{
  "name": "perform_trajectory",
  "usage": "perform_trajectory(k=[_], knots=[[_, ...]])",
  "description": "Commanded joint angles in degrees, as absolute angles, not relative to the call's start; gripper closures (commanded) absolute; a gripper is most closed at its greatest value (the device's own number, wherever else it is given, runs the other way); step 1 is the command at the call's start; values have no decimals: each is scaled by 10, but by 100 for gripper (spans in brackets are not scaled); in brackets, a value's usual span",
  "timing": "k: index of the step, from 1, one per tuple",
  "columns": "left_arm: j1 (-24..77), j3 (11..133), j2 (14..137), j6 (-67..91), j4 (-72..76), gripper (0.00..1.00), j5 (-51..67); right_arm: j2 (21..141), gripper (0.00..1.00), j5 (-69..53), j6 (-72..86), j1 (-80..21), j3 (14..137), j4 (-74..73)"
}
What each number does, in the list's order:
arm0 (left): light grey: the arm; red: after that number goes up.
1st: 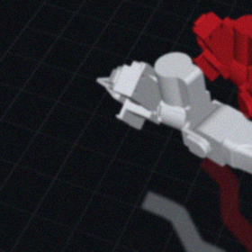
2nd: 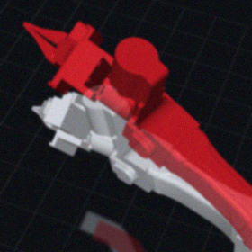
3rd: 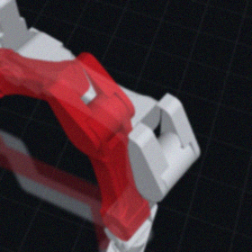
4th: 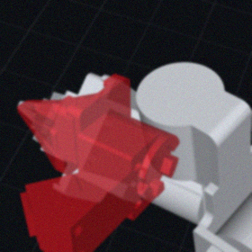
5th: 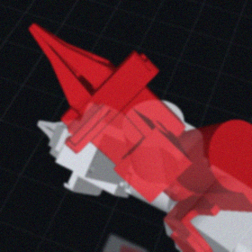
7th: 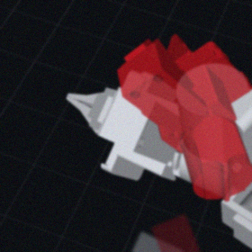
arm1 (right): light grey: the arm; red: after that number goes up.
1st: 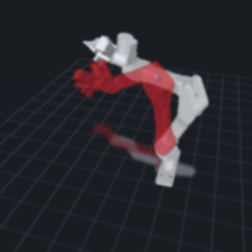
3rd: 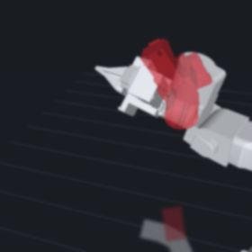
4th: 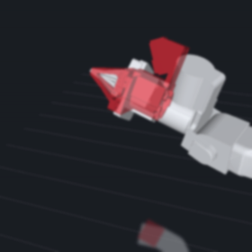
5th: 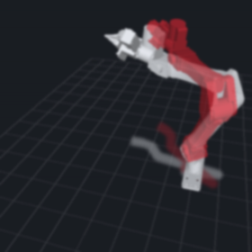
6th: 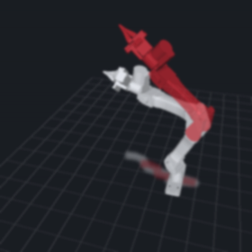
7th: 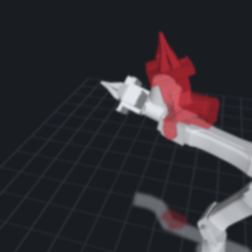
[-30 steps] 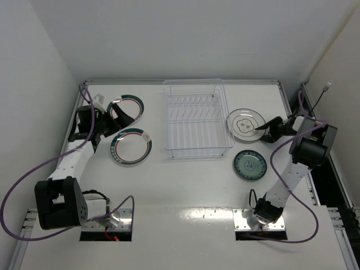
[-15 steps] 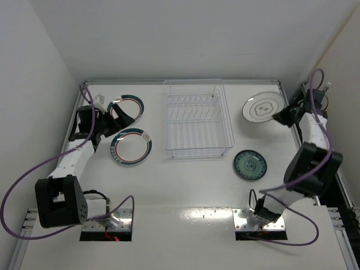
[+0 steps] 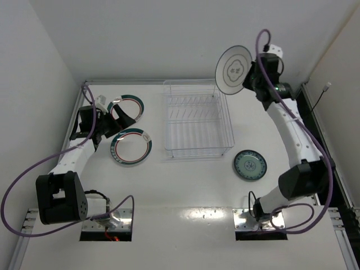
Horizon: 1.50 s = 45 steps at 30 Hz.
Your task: Load the plates into the dish rack
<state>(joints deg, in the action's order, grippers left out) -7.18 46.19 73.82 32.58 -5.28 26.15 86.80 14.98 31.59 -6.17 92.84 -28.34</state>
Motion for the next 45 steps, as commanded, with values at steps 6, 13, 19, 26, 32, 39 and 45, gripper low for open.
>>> perform_trajectory(k=[6, 13, 19, 26, 32, 39, 45], knots=[[-72, 461, 744, 318, -32, 0, 277, 931, 100, 402, 272, -176, 960, -315], [-72, 461, 744, 323, -26, 0, 282, 982, 100, 482, 259, -217, 981, -321], [-72, 461, 744, 323, -26, 0, 282, 1004, 100, 511, 259, -223, 981, -315], [-72, 461, 750, 323, -26, 0, 282, 1034, 100, 476, 259, -223, 975, -315], [-72, 461, 750, 323, -26, 0, 282, 1076, 100, 416, 266, -223, 975, -320], [-72, 461, 750, 323, -26, 0, 282, 1064, 69, 378, 261, -223, 996, -351], [-72, 461, 750, 323, -32, 0, 282, 953, 58, 373, 243, -199, 998, -409]])
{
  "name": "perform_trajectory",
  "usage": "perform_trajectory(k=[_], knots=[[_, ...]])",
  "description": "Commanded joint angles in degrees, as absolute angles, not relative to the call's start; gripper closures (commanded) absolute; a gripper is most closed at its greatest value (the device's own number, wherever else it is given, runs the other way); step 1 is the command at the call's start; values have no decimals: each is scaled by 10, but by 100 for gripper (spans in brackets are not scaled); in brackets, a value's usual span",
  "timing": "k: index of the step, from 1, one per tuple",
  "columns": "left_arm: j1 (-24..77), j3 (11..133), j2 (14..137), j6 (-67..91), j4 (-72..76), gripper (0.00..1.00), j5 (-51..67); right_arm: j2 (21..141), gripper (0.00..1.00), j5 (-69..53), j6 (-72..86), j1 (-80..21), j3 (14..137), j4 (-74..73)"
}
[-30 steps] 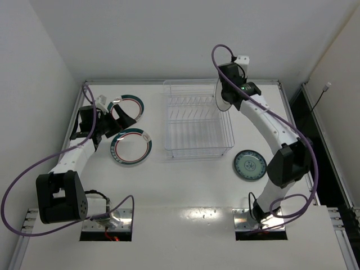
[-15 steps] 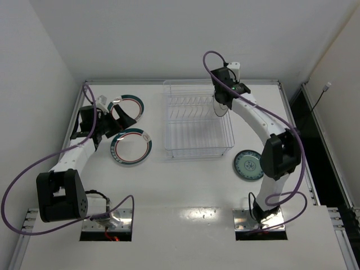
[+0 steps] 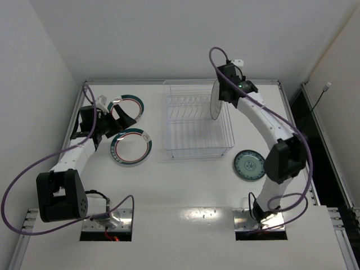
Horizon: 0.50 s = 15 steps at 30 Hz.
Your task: Load the plates into the dish rack
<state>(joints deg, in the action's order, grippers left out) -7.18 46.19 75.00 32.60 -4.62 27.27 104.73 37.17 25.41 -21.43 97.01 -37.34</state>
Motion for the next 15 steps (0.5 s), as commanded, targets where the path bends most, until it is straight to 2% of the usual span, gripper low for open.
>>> perform_trajectory(k=[1, 3, 7, 8, 10, 11, 12, 13, 14, 15], knots=[[-72, 461, 750, 323, -32, 0, 282, 931, 55, 367, 250, -190, 983, -417], [-72, 461, 750, 323, -32, 0, 282, 876, 52, 349, 266, -165, 908, -423], [-72, 461, 755, 323, -32, 0, 282, 674, 45, 280, 316, -96, 722, -390], [-72, 461, 755, 323, -32, 0, 282, 654, 42, 248, 316, -42, 665, -390], [-72, 461, 760, 323, -32, 0, 287, 643, 42, 146, 316, 70, 615, -390], [-72, 461, 760, 323, -32, 0, 287, 658, 44, 40, 316, 180, 568, -390], [-72, 461, 760, 323, -32, 0, 287, 678, 46, 0, 322, 212, 553, -401], [-72, 461, 765, 329, -32, 0, 287, 696, 53, -50, 328, 236, 534, -394], [-72, 461, 766, 329, -32, 0, 287, 718, 55, -152, 337, 264, 473, -362], [-72, 461, 766, 329, -32, 0, 287, 727, 55, -189, 346, 329, 440, -346]])
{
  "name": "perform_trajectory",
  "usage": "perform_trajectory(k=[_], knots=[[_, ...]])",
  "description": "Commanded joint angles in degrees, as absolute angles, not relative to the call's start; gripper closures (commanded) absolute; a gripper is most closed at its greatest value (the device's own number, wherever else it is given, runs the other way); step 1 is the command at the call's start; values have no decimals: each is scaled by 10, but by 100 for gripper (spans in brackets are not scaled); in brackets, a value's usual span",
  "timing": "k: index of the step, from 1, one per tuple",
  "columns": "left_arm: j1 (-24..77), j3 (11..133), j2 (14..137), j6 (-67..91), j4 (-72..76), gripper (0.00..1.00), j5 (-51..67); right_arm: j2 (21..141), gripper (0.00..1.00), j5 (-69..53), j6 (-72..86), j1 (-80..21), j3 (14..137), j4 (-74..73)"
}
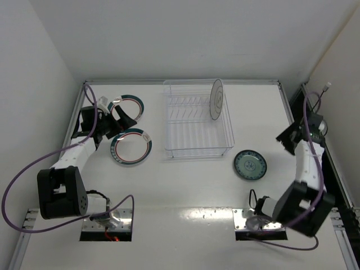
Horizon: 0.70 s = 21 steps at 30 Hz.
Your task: Load the plates into the dish rack
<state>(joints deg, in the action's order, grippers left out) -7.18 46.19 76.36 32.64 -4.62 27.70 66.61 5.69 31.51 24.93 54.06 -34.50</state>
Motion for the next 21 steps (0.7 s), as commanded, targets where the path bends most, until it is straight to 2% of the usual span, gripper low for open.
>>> perform_trajectory(k=[1, 5, 15, 21], knots=[[-72, 461, 766, 323, -38, 0, 287, 737, 57, -211, 352, 358, 411, -337], [-72, 461, 753, 323, -38, 0, 287, 801, 59, -228, 330, 443, 338, -337], [-72, 461, 758, 323, -33, 0, 294, 853, 47, -295, 307, 461, 267, -283], [-72, 461, 758, 323, -33, 0, 289, 901, 47, -342, 307, 454, 233, -220]])
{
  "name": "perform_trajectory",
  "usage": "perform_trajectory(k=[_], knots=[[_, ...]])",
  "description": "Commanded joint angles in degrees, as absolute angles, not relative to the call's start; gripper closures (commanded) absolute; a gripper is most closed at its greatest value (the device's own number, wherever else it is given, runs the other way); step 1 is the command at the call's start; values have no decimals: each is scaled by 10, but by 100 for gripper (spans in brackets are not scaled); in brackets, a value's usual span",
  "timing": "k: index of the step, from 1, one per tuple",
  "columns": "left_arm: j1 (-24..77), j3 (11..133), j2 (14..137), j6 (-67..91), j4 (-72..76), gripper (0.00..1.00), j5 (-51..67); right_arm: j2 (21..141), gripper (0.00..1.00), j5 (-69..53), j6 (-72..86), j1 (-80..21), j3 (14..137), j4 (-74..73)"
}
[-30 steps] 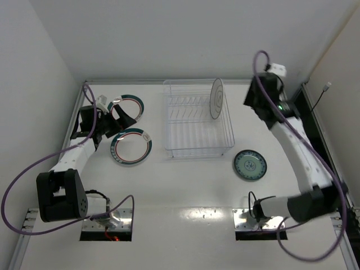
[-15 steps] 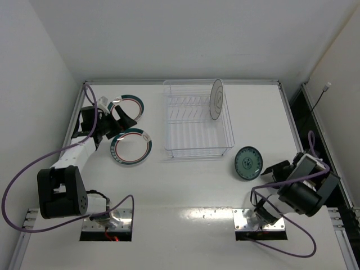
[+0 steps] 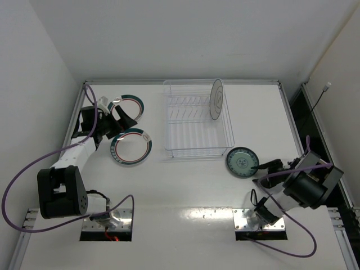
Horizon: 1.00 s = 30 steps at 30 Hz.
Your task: Load the plates into the dish rack
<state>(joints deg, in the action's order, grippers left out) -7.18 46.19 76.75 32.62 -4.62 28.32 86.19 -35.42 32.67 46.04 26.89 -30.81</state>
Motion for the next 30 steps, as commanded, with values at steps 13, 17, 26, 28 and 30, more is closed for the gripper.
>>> perform_trajectory(k=[13, 17, 26, 28, 30], knots=[[-72, 461, 758, 323, -33, 0, 289, 860, 100, -312, 268, 466, 285, -255], [-72, 461, 769, 323, -33, 0, 289, 697, 100, -226, 307, 443, 355, -314], [-72, 455, 774, 329, -33, 0, 294, 631, 100, -92, 380, 275, 508, -331], [-72, 455, 774, 329, -33, 0, 294, 621, 100, -34, 402, 232, 539, -320], [-72, 455, 774, 329, -33, 0, 294, 621, 100, 38, 424, 155, 591, -320]])
